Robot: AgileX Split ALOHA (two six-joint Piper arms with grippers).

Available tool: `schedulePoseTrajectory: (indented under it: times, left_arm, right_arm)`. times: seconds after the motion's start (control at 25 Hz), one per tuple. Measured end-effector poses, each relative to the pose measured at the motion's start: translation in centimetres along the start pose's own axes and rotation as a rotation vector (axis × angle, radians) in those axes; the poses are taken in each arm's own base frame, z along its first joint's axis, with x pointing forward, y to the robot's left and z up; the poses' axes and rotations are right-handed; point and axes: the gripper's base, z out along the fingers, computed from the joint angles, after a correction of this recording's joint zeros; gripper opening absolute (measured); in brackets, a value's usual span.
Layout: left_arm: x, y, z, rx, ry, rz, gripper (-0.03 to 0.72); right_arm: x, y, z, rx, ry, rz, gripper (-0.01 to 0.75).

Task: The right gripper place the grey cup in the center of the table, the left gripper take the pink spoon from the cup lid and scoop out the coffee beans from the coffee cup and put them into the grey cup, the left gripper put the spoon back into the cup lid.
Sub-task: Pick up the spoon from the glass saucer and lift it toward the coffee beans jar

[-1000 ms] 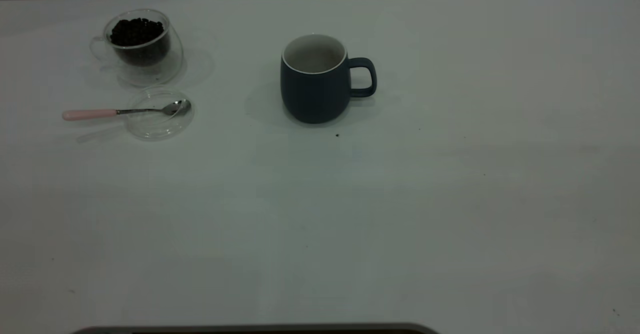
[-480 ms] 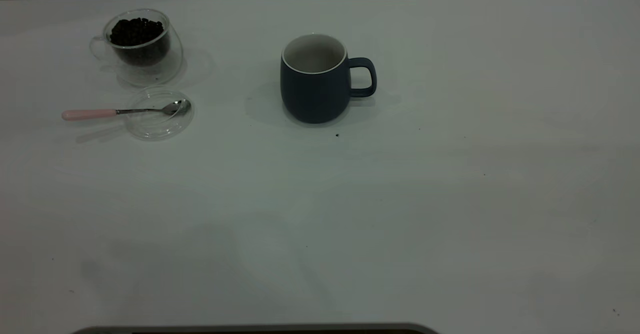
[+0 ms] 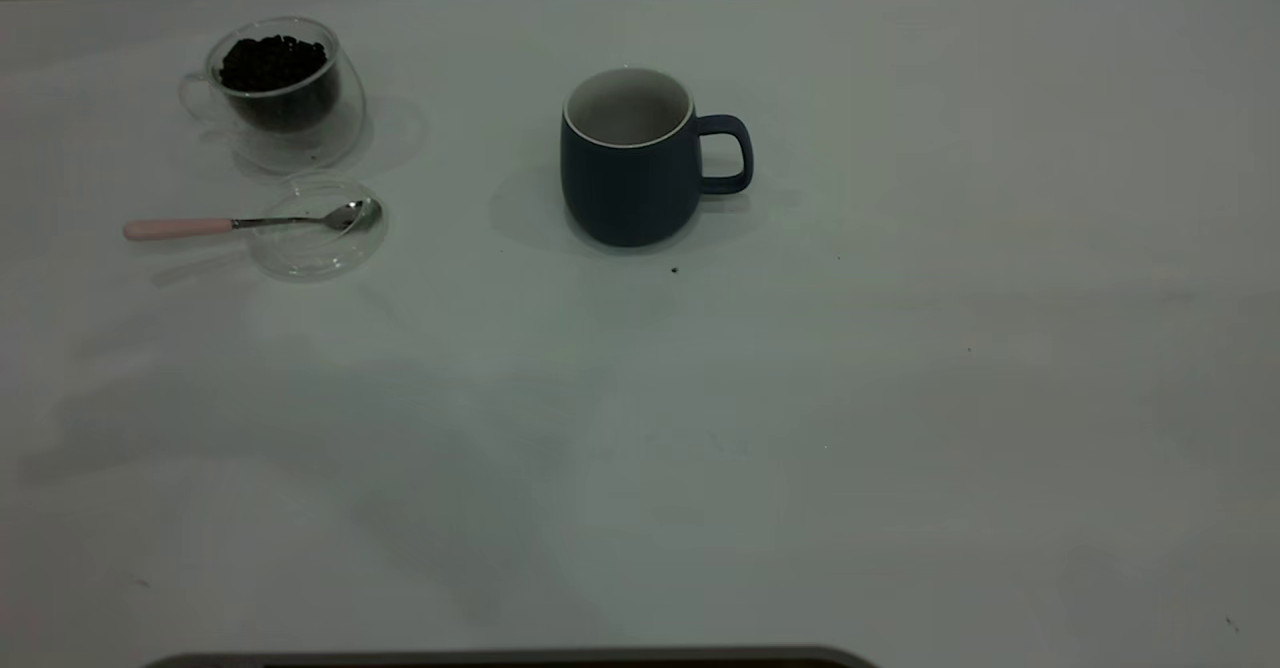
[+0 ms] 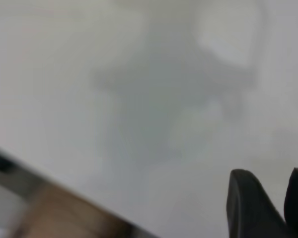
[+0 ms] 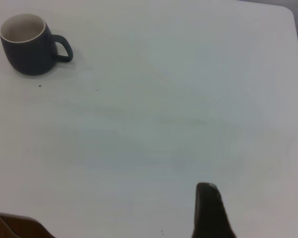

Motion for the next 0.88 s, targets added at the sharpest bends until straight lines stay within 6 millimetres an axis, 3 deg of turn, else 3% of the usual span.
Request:
schedulePoseTrajectory:
  times: [0.16,0.36,0.6,0.76,0.88]
  left_arm:
    - [-1.9,1.6,3.3,0.283,0.099,0.088,0.242]
    - [-2.4,3.2,6.1,0.628,0.153,0.166,0.242]
    - [-2.6,3.5,10.0,0.689,0.089,0.245,0.253]
    - [-3.2,3.1,10.3,0.732,0.028,0.236,0.384]
    - [-3.3,3.3,11.2,0.710,0.018,0.208,0.542]
  right_arm:
    - [0.0,0.0,0.0,0.000,0.000,0.000,0.497]
    - [0.0,0.0,0.0,0.000,0.000,0.000,0.497]
    - [0.0,0.0,0.0,0.000,0.000,0.000,0.497]
    - [0.0,0.0,0.0,0.000,0.000,0.000,0.497]
    - [0.0,0.0,0.0,0.000,0.000,0.000,0.497]
